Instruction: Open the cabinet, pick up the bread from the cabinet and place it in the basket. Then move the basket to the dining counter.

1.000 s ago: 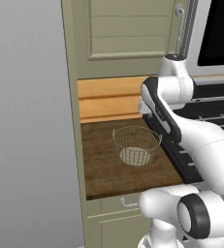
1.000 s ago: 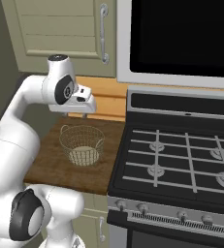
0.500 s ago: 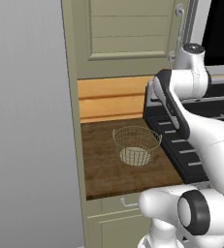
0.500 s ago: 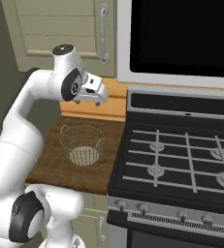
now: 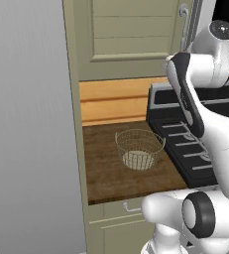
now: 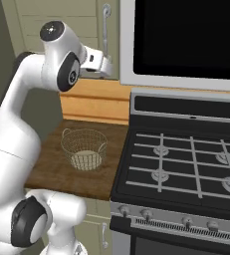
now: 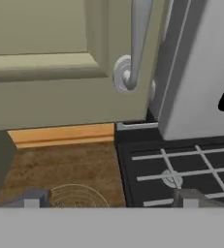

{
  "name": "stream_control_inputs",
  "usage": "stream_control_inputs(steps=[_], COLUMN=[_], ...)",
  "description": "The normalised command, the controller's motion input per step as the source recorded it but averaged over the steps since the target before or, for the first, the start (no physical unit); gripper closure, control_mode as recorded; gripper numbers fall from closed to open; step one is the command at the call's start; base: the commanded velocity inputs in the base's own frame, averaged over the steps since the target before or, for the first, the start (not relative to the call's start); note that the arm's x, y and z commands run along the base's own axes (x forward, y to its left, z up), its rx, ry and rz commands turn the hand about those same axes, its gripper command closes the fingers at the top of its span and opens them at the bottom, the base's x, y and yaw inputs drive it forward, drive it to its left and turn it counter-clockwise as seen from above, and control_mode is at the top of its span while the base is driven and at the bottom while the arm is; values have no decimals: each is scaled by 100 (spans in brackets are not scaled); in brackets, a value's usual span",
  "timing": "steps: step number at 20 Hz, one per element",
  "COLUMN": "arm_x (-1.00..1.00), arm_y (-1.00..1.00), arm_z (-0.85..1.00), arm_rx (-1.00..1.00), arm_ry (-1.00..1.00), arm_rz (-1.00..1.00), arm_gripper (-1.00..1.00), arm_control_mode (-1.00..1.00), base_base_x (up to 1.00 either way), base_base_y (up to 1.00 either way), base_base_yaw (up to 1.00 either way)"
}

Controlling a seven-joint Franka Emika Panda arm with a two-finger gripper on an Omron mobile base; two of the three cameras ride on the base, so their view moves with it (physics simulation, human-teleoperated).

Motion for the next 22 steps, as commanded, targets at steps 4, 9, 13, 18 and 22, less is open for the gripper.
stream_control_inputs(steps=[4,9,13,18,22], arm_x=[-16,-5,1,20,36], arm_y=[0,-2,-18,-29,-4], arm_z=[86,67,8,0,0], arm_rx=[-11,-2,11,13,1], arm_ry=[-28,-10,0,0,0], arm_rz=[-1,-2,-1,0,0], arm_gripper=[-100,-100,-100,-100,-100], arm_control_mode=[-100,-100,-100,-100,-100], base_base_x=[0,0,0,0,0], base_base_y=[0,0,0,0,0], base_base_yaw=[0,0,0,0,0])
